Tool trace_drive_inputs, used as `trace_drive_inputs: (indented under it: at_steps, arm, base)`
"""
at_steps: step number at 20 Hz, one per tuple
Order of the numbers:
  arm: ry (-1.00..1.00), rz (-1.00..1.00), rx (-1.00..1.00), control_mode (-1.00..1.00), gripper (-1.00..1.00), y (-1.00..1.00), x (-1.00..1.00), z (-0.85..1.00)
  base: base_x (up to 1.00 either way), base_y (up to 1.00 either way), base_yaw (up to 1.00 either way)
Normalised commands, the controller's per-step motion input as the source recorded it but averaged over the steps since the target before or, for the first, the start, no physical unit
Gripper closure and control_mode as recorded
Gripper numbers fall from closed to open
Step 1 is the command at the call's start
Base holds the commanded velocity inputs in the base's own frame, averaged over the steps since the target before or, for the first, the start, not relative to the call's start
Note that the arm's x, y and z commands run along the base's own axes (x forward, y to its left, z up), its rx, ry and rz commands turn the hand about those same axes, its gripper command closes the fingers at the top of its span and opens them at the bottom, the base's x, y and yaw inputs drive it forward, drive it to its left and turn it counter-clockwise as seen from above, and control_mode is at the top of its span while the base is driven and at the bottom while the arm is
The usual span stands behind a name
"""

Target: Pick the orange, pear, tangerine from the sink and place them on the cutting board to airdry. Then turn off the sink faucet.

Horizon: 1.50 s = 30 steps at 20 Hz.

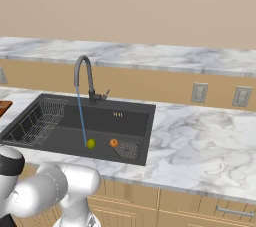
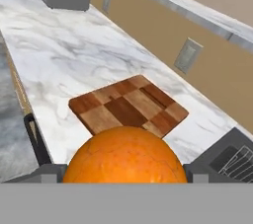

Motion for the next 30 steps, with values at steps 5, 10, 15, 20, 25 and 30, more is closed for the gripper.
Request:
trace_drive_inputs:
  at_steps: [5,10,15,20,25,30]
  arm:
    - [0.02,-0.03,0.0,-1.0,1.0,0.2,0.02,-0.05]
    - [0.0,-0.03,0.0,-1.0,1.0,0.15,0.0,-0.21]
    - [0.01,-0.02,0.0,-1.0,1.0,0.05,0.04,-0.28]
    - [0.05,-0.03,0.01,-1.0,1.0,0.04,0.17,-0.2]
    - [0.07,-0.05,0.0,-1.0,1.0,0.16,0.23,-0.15]
    - [0.04,-0.06,0.0,-1.0,1.0,0.28,0.15,-0.15]
  base:
    - [0.0,0.0,0.0]
    - [0.0,0.0,0.0]
    - [0.0,0.0,0.0]
    - [0.0,0.0,0.0]
    - [0.0,0.0,0.0]
    - [0.0,0.0,0.0]
